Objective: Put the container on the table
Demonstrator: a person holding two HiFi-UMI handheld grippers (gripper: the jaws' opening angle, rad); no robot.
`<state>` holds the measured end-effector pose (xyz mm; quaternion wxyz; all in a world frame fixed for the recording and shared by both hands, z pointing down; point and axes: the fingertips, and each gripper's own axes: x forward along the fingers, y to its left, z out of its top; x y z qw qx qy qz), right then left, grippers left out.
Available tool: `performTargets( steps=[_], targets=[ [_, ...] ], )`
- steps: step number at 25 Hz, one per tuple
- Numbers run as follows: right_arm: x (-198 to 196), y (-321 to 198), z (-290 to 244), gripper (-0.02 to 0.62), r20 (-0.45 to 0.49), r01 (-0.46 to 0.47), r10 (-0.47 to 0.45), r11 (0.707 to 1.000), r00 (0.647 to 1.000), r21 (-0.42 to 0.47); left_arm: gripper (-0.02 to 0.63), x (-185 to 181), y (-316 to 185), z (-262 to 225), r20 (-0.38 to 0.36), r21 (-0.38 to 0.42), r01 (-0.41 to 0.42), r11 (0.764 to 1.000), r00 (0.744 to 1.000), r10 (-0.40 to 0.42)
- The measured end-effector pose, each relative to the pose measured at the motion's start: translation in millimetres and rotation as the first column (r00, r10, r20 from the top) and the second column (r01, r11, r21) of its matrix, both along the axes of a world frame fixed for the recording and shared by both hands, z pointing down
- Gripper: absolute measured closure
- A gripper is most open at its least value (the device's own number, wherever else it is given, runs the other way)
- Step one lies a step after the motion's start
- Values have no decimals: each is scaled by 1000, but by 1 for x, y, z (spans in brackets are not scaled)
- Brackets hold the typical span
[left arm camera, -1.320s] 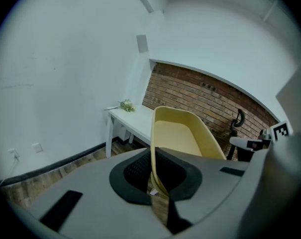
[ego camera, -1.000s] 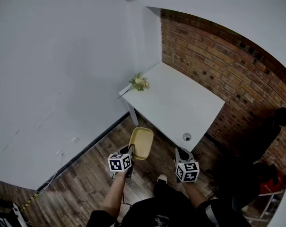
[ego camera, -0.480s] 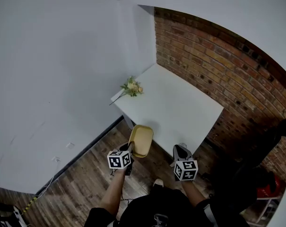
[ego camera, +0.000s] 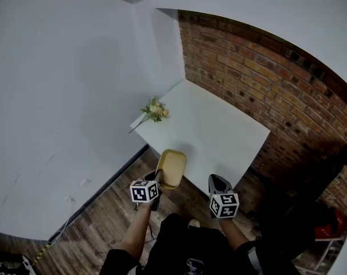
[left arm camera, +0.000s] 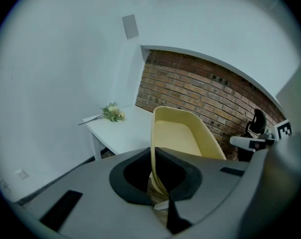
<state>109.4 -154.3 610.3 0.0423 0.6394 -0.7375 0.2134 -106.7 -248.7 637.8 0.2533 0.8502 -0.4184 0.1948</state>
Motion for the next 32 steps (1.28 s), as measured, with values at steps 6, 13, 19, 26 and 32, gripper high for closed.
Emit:
performTargets(
  steps=[6, 13, 19, 26, 32],
  targets=[
    [17, -8, 3, 571, 7, -20, 20, 1000, 1000, -10, 585, 22, -20, -1, -2, 3, -28, 1000, 1000, 28],
    [30, -38, 4, 571, -2, -50, 50, 999, 999, -10, 585, 47, -58, 5, 10, -2, -97, 995, 995, 97],
    [30, -78, 4, 571, -11, -64, 63, 998, 998, -11, 586, 60, -110, 5, 22, 14, -148, 989, 989, 148],
    [23, -145, 8, 571, -27, -100, 99, 994, 995, -40, 586, 71, -186, 19, 34, -9, -230, 973, 973, 230],
    [27, -209, 0, 571, -31, -170, 168, 984, 985, -53, 586, 84, -258, 26, 36, -32, -300, 953, 953, 301]
  ],
)
